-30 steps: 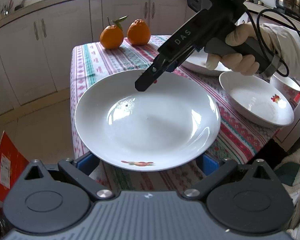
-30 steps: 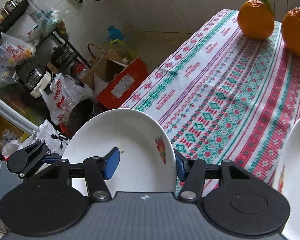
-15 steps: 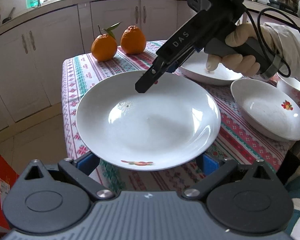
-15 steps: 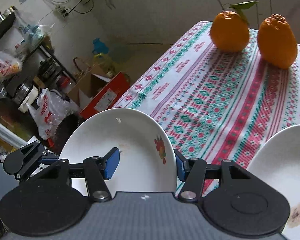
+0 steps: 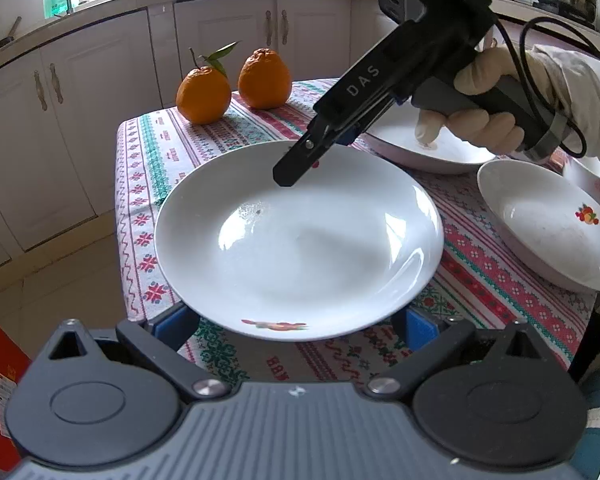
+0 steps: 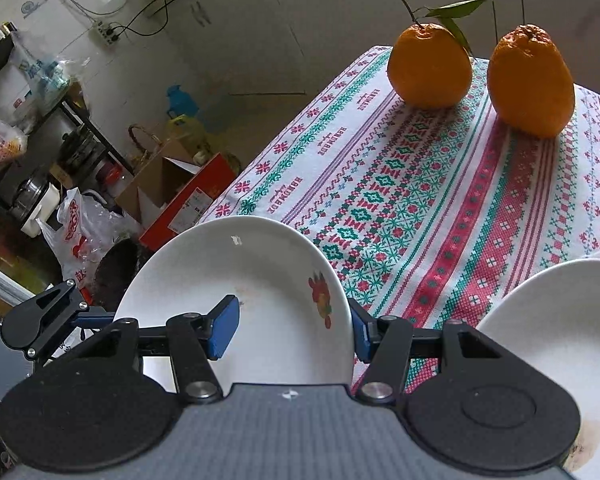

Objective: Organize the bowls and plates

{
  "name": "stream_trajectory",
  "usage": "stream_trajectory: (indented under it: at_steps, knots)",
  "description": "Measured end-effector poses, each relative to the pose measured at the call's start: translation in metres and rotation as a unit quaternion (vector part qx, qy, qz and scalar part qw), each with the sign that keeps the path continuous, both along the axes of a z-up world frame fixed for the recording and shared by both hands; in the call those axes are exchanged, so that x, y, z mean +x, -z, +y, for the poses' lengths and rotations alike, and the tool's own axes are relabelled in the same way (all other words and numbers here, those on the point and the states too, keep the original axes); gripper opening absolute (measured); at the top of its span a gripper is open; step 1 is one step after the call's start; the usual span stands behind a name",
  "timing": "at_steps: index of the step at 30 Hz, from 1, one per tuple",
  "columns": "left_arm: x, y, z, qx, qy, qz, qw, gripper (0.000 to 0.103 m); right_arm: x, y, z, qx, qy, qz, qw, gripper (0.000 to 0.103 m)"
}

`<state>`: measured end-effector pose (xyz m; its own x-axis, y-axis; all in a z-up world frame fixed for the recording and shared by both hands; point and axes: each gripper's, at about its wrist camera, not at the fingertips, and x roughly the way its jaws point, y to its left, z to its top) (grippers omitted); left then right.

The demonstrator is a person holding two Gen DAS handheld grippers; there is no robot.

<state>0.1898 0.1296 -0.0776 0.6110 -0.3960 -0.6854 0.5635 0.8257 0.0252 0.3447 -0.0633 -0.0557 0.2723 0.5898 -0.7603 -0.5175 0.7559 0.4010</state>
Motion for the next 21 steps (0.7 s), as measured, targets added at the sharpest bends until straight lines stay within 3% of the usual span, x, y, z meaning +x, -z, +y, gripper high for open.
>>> stream_trajectory:
  at_steps: [12,14,18,21]
  knots:
    - [-0.001,0.001,0.002,0.001,-0.005,-0.003,1.0000,0.101,-0.001,0.003,0.011,-0.026,-0.014,-0.018,0.999,0.064]
    - [-0.001,0.001,0.003,0.001,-0.005,-0.004,1.0000,0.101,-0.002,0.002,0.013,-0.027,-0.019,-0.022,0.999,0.069]
    - [-0.002,0.001,0.002,0.006,-0.007,-0.005,0.9999,0.102,-0.007,-0.004,0.018,-0.020,-0.031,-0.038,0.999,0.095]
    - [-0.006,-0.003,0.003,0.008,-0.011,-0.009,0.9999,0.102,-0.013,-0.012,0.019,-0.021,-0.035,-0.055,0.998,0.100]
